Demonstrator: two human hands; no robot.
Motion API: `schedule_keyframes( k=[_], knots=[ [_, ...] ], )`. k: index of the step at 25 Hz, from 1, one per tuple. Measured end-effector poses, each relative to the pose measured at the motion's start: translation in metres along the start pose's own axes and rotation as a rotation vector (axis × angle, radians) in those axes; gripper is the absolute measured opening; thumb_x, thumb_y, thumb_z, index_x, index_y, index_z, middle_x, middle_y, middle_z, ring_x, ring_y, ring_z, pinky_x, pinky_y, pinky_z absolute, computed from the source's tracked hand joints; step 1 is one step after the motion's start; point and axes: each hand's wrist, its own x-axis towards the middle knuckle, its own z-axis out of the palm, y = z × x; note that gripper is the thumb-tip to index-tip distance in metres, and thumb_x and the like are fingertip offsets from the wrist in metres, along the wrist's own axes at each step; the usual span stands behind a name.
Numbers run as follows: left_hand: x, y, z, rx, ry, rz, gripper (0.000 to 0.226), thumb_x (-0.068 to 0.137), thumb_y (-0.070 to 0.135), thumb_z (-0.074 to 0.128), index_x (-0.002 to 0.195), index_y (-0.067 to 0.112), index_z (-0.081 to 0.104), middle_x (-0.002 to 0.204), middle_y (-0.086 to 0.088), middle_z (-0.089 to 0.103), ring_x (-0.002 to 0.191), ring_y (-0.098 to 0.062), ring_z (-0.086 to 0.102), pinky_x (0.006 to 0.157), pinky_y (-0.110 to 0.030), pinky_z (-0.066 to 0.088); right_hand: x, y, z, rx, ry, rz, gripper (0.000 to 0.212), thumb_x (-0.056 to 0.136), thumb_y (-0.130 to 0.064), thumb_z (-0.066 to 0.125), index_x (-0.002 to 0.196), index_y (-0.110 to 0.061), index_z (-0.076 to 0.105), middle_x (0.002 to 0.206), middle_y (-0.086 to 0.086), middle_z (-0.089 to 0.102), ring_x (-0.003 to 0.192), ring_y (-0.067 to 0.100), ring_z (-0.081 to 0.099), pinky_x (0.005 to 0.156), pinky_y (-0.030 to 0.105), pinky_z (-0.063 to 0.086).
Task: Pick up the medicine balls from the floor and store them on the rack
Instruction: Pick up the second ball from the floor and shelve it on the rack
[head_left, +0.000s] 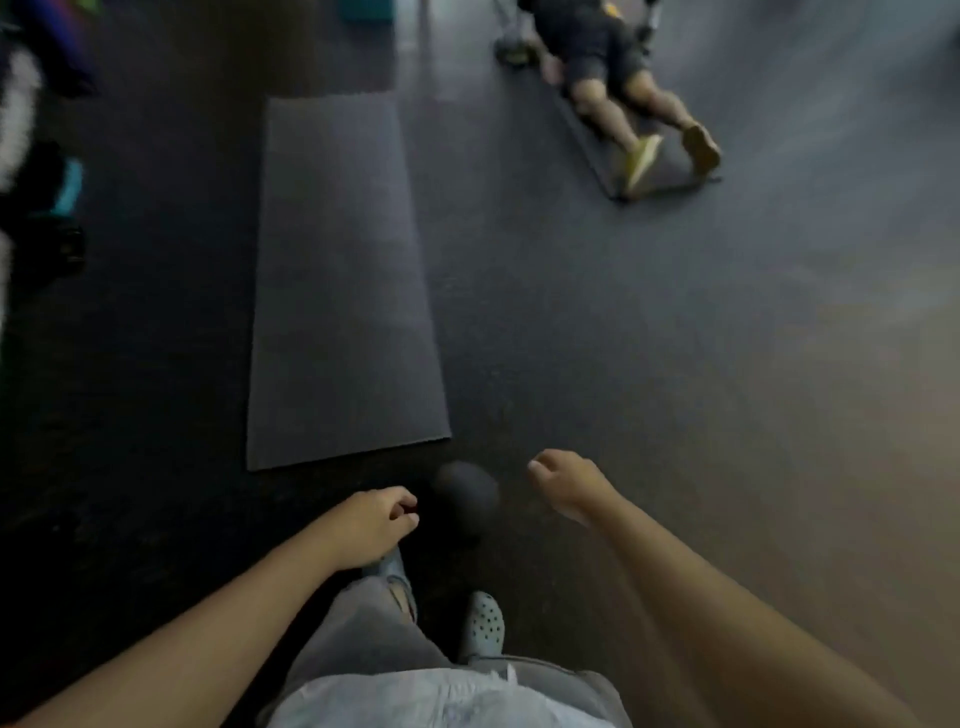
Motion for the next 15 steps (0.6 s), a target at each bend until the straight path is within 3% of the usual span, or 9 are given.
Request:
schedule_keyframes(
  k=[5, 12, 15],
  knots=[
    [0.051, 0.038, 0.012, 0.113, -0.104, 0.046, 0.042, 0.106, 0.038, 0.051, 0.146, 0.025, 0.052, 0.141, 0.000, 0.059, 0.122, -0.017, 0.059, 0.101, -0.030, 0.048, 0.002, 0.045, 0.005, 0.200, 0.038, 0.165, 0.039, 0.108, -0.032, 0.044, 0.134, -0.011, 0.064, 0.135, 0.013, 0.066, 0.124, 0.031, 0.061, 0.099, 0.036, 0.047],
    [0.124, -0.005, 0.011, -0.179, -0.064, -0.168, 0.027, 0.104, 0.027, 0.055, 0.128, 0.020, 0.066, 0.130, -0.004, 0.065, 0.113, -0.019, 0.060, 0.095, -0.033, 0.049, 0.069, 0.043, 0.045, 0.313, 0.015, 0.296, 0.035, 0.106, -0.031, 0.049, 0.128, -0.010, 0.067, 0.129, 0.013, 0.069, 0.116, 0.030, 0.063, 0.092, 0.033, 0.047],
    [0.171, -0.034, 0.027, -0.328, 0.007, -0.335, 0.024, 0.102, 0.025, 0.056, 0.122, 0.022, 0.068, 0.121, -0.004, 0.068, 0.109, -0.023, 0.064, 0.098, -0.039, 0.053, 0.123, 0.062, 0.083, 0.427, -0.047, 0.378, 0.031, 0.105, -0.031, 0.050, 0.123, -0.014, 0.068, 0.120, 0.011, 0.071, 0.109, 0.029, 0.067, 0.095, 0.046, 0.056]
  ],
)
